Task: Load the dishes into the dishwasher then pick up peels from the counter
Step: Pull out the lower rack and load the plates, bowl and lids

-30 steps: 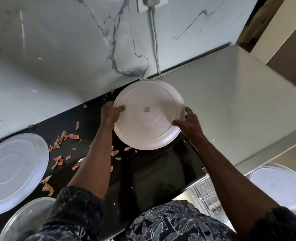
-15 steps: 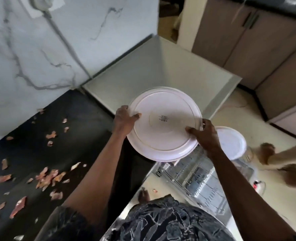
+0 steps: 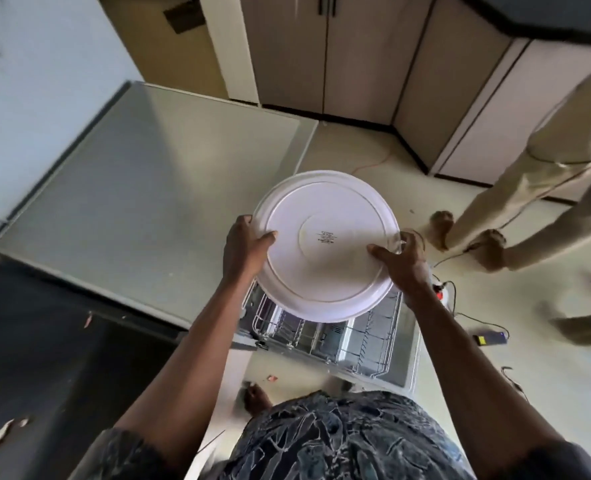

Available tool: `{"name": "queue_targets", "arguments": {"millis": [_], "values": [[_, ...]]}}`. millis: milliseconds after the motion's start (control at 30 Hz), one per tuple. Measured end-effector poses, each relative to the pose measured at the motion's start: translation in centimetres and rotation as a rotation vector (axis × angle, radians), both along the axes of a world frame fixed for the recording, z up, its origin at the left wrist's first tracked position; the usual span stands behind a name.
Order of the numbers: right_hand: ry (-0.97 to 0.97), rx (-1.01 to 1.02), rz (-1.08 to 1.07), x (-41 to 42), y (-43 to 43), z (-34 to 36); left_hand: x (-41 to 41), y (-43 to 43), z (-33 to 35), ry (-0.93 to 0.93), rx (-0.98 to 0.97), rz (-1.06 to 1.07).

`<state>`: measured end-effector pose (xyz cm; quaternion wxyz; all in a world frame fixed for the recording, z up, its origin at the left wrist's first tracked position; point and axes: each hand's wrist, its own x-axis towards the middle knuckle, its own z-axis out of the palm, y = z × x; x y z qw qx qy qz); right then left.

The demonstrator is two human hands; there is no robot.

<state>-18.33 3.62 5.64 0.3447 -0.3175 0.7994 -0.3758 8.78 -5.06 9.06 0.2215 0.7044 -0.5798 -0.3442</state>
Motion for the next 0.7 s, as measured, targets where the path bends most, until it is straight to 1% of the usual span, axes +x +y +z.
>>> {"name": "queue_targets", "arguments": {"millis": [167,333,467,567,633,700], "values": [[-0.076,0.027,-0.08,-5.6,0.0,-2.2,-6.5,0.6,-2.0,-0.064,-0.019,-0.058],[-0.092,0.073,-0.157,-9.8,0.0,-8.0,-11.7,0.9,-6.8,-0.141,-0.001,-0.121],[-0.048,0.151,-0.199,-12.0,0.7,-14.7,-14.4,-0.1,-14.0,-0.165,0.065,-0.221],[-0.017,0.205,-0.229,-12.6,1.5,-20.4,-15.7,-1.4,-20.4,-0.173,0.169,-0.264],[-0.009,0.245,-0.229,-12.5,2.0,-23.9,-16.1,-2.2,-24.3,-0.196,0.252,-0.273],[0.001,0.277,-0.213,-12.5,1.9,-27.6,-16.2,-3.1,-28.3,-0.186,0.298,-0.233]]}}
